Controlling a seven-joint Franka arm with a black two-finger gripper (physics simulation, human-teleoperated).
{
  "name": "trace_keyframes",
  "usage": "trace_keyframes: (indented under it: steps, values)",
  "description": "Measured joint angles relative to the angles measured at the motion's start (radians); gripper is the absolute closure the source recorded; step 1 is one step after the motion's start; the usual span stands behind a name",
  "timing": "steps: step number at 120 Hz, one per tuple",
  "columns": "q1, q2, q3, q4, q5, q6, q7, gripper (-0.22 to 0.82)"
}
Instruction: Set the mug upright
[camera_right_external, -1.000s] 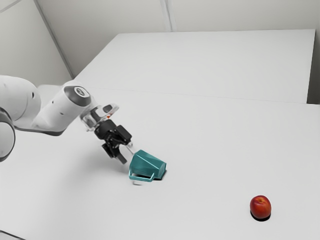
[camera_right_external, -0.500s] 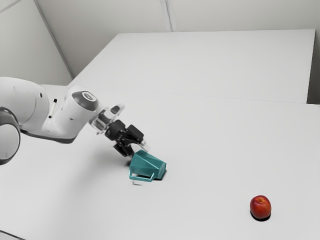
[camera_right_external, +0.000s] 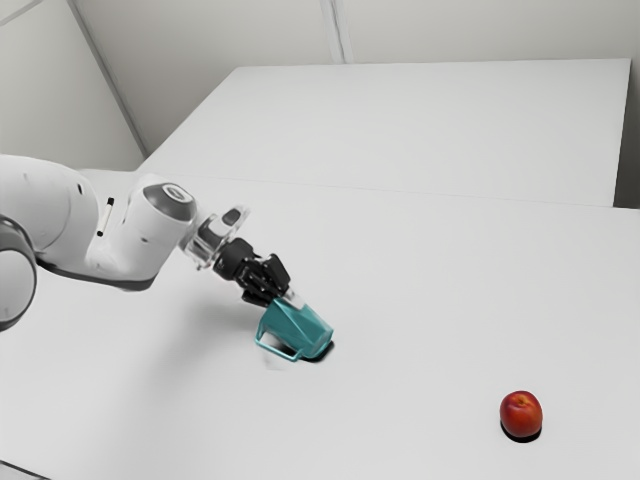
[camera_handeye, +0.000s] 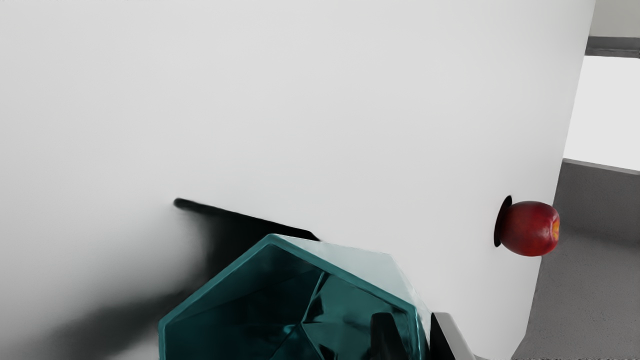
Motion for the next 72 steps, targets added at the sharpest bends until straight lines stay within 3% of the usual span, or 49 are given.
trace_keyframes:
  steps: [40, 72]
  values:
    - [-0.043, -0.052, -0.004, -0.010, 0.007, 0.016, -0.009, 0.76]
    - [-0.121, -0.159, -0.008, -0.003, 0.288, 0.198, -0.082, 0.77]
